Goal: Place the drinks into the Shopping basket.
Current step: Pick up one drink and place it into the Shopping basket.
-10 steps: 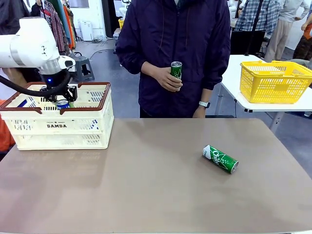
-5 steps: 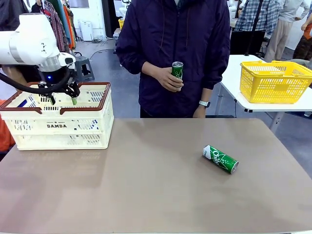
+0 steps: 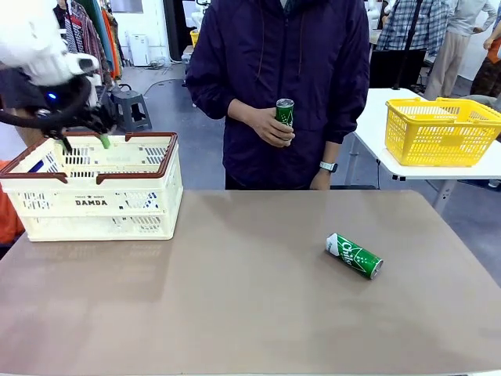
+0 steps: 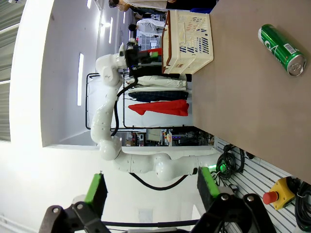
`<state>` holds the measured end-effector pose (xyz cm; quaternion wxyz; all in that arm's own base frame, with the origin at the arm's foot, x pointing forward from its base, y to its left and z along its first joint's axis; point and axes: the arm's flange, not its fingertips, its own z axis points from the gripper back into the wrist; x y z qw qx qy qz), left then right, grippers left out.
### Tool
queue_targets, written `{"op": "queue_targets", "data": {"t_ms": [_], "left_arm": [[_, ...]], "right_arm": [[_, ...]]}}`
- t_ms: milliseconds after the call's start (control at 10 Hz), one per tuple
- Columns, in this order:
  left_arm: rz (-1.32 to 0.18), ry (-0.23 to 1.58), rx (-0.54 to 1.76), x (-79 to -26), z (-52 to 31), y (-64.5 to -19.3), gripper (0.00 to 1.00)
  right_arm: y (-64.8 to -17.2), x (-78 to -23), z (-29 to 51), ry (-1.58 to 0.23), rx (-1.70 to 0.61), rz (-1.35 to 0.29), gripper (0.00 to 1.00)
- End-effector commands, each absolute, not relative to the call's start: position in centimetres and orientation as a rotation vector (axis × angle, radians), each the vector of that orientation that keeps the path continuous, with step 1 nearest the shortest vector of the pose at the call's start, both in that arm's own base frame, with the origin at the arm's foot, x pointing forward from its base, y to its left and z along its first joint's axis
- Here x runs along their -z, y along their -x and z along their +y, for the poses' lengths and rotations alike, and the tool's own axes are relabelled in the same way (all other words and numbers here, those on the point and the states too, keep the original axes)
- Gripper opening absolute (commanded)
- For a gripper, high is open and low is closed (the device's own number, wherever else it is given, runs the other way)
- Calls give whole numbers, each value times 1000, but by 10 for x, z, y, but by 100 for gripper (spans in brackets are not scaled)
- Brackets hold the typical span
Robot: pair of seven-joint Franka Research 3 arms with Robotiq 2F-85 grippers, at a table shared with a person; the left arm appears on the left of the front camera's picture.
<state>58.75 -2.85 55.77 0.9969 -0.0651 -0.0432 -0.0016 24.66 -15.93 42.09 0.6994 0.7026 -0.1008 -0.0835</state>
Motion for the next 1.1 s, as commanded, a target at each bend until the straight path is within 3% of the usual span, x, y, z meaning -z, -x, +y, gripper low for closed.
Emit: {"op": "queue_targets", "data": {"t_ms": [0, 300, 500, 700, 900, 1000], "left_arm": [[-69, 313, -25, -590, 6, -522, 100], [-170, 810, -151, -599, 53, -391, 100], [-89, 1186, 13, -568, 98, -326, 100], [-18, 1387, 53, -504, 141, -294, 100], [-43, 1462, 26, -439, 168, -287, 100], [-103, 1403, 27, -498, 136, -270, 100]], "right_arm": [[-247, -428, -159, -1584, 204, -218, 100], [-247, -428, -159, -1584, 204, -218, 100], [-247, -428, -159, -1584, 204, -218, 100], [-247, -428, -159, -1584, 204, -218, 100], [-247, -428, -159, -1584, 204, -218, 100], [-247, -428, -159, -1584, 204, -218, 100]]}}
